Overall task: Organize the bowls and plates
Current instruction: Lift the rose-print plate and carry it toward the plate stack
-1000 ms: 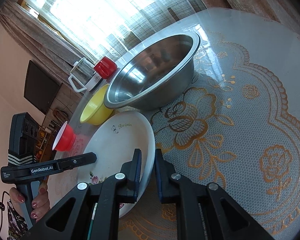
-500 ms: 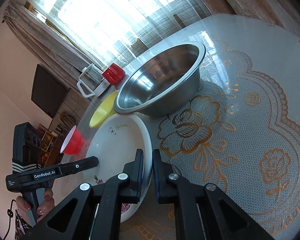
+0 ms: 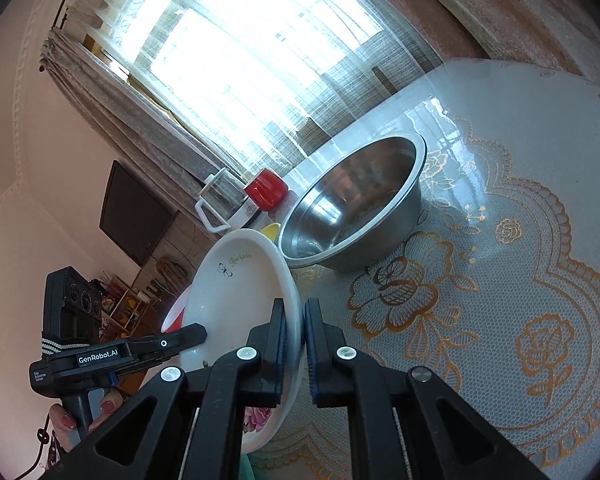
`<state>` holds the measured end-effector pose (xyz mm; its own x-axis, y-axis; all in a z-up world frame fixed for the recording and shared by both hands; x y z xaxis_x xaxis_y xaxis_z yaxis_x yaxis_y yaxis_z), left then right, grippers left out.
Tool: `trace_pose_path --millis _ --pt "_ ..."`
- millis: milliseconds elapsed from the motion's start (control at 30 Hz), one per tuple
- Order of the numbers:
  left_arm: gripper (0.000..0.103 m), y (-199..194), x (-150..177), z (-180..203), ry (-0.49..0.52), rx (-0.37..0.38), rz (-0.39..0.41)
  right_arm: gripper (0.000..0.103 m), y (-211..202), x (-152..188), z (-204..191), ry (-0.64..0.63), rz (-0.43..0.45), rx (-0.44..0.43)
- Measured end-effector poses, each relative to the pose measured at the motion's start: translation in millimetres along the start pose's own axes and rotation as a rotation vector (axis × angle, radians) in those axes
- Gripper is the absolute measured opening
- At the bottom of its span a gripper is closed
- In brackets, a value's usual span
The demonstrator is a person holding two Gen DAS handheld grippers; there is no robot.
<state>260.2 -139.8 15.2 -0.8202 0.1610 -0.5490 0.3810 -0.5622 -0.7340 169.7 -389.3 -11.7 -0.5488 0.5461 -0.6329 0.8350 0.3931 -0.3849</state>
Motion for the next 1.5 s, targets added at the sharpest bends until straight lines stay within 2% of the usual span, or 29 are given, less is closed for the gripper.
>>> trace_pose_path --millis 133,200,367,500,767,1033,1200,1333,1500 --pt "0.013 -11 6 10 0.028 -0.051 0.051 0.009 -2 -1 -7 -0.027 0.012 -0.011" --pt "0.013 -14 5 6 0.006 -0.041 0.062 0.009 -4 -1 -13 -0.055 0.025 -0.021" --pt "0.013 -29 14 -7 -0.058 0.015 0.096 0.01 -6 -1 -18 -0.084 0.034 -0.111" --pt "0.013 -41 27 -7 -0.069 -0.005 0.123 0.01 -6 3 -23 -0.1 0.012 -0.143" --pt "0.013 -57 52 -18 -0.125 0.015 0.122 0.01 -6 17 -36 -0.129 -0.03 -0.177" --pt "0.013 -73 79 -14 -0.098 -0.039 0.149 0.011 -16 36 -43 -0.112 -0.051 -0.218" --pt "0.014 -82 94 -12 -0.092 -0.022 0.144 0.012 -26 47 -43 -0.078 -0.038 -0.258" --pt "0.016 -83 104 -9 -0.09 -0.028 0.127 0.012 -31 52 -50 -0.103 -0.037 -0.202" --pt "0.019 -85 115 -14 -0.112 -0.03 0.115 0.012 -35 67 -64 -0.137 -0.098 -0.115"
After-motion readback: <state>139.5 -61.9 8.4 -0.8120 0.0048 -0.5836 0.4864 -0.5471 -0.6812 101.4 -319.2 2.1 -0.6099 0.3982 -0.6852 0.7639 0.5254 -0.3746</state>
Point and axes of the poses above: each gripper's, at about its wrist camera, not at the fingertips, and y roughly the way its jaws point, z to its right, x to its underside, the point moved 1 cm from there along y, roughly the way its jaws point, and after that the axes turned 2 degrees about -z, right-handed, at the moved point
